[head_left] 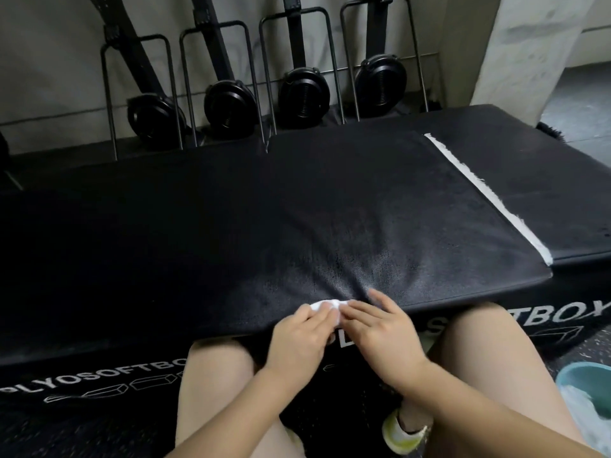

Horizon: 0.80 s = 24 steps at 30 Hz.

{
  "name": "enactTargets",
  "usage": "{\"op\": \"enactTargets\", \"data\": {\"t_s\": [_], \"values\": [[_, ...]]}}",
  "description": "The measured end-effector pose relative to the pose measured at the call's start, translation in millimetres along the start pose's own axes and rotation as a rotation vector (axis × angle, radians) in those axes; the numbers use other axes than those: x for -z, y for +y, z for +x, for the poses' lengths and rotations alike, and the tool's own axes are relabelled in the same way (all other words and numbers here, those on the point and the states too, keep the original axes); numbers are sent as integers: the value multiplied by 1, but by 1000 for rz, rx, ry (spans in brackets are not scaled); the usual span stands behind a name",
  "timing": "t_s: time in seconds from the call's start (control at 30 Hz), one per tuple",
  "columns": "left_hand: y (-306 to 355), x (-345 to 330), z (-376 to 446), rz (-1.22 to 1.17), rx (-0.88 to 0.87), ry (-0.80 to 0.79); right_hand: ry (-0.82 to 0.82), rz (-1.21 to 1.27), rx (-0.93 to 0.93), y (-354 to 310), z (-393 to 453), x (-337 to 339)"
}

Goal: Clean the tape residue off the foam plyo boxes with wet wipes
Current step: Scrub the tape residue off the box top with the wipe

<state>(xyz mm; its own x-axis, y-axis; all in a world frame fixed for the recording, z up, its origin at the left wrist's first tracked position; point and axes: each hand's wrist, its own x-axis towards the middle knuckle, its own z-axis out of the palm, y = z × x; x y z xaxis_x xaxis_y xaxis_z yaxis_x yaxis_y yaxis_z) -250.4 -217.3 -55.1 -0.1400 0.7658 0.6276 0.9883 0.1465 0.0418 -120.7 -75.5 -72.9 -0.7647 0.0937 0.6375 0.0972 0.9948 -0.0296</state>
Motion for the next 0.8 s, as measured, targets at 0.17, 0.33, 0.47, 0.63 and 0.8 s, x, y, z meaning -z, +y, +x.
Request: {"op": "enactTargets", "data": {"t_s": [0.17, 0.33, 0.47, 0.63, 0.8], "values": [[63, -44, 48, -18, -40, -60, -5, -121, -2, 64, -35, 44], [77, -49, 65, 30, -66, -87, -57, -169, -11, 74, -44, 55], [36, -25, 39, 35, -78, -87, -51, -96, -25, 34, -27, 29], [-37, 26, -18, 154, -52, -96, 22, 7, 5, -42, 18, -19], [-93, 79, -57, 290, -34, -99, 53, 77, 59, -108, 64, -49]]}}
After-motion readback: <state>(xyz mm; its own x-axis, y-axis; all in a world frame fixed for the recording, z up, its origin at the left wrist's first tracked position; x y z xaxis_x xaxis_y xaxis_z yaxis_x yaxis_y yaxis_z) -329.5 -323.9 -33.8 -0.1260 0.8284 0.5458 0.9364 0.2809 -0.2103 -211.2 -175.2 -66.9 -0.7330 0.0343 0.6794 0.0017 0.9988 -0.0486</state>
